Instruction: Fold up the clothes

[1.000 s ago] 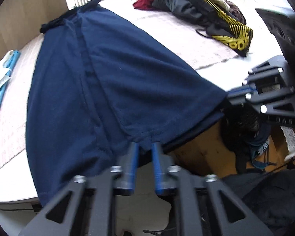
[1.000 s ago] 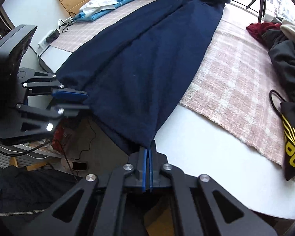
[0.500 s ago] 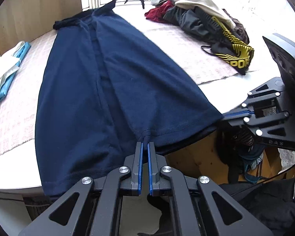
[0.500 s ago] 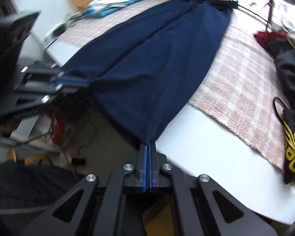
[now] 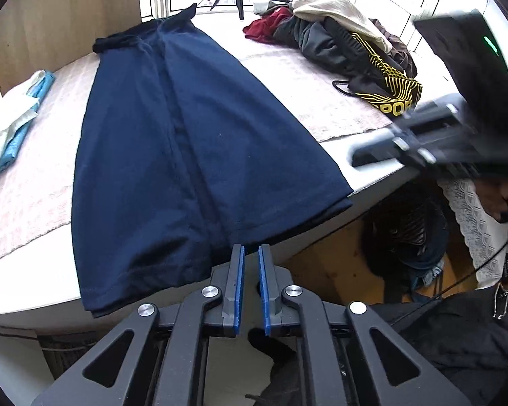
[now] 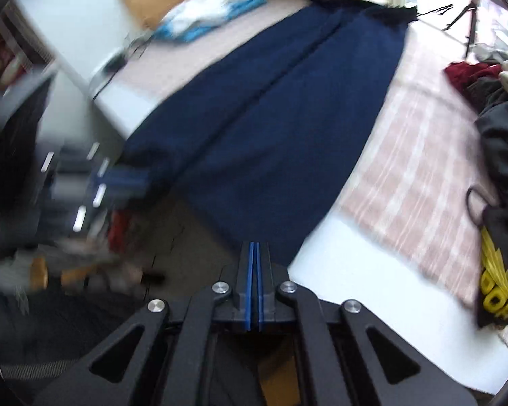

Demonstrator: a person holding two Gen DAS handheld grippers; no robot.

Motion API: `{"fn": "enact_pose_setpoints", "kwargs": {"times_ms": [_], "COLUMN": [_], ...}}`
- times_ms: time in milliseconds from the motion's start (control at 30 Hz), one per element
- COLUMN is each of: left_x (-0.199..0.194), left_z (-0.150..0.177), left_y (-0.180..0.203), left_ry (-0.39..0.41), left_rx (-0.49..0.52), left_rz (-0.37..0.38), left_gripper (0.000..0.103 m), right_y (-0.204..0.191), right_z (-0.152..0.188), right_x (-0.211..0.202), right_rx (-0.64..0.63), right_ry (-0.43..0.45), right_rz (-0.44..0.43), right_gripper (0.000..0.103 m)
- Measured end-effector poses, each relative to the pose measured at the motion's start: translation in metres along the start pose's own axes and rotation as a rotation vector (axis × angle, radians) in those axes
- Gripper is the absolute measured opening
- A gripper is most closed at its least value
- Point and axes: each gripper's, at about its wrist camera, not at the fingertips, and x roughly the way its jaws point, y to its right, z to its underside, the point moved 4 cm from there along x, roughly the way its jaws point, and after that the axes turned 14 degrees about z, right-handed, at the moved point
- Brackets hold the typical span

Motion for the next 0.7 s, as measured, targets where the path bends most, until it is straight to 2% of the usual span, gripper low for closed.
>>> {"fn": "enact_pose_setpoints", "kwargs": {"times_ms": [100,233,400,567,700], "left_x": [-0.008,-0.028,-0.047,-0.030,-0.026], "left_z": [0.005,0.024,0.034,0.021,0.006], "left_y": [-0.014,-0.045,-0.066,-0.059,-0.051], "left_ry": [0.026,0.050,0.107,0.137,0.160], "left_rx": [-0.072,-0.164,-0.241,-0.212,-0.190], "left_rz": [-0.004,-0.070,-0.065,-0.011,0.019], "left_gripper": [0.009,0.009,0.009,0.012,0.012], "right_y": [-0.004,-0.006,-0.007,0.013,0.022], "right_z": [-0.012,-0.012,-0.012,-0.065,-0.138], "right_x": [0.014,0.023,0.029,-0.036,-0.072], "right_rx": [-0.016,-0.042,-0.069,-0.031,-0.043], "right_ry": [-0.009,-0.064,-0.123,-0.024,0.063], "right_rz": [0.001,-0.007,-0.019,-0.043,-0.016], "right_gripper": [0.003,0.003,0.003,0.006,0.031]}}
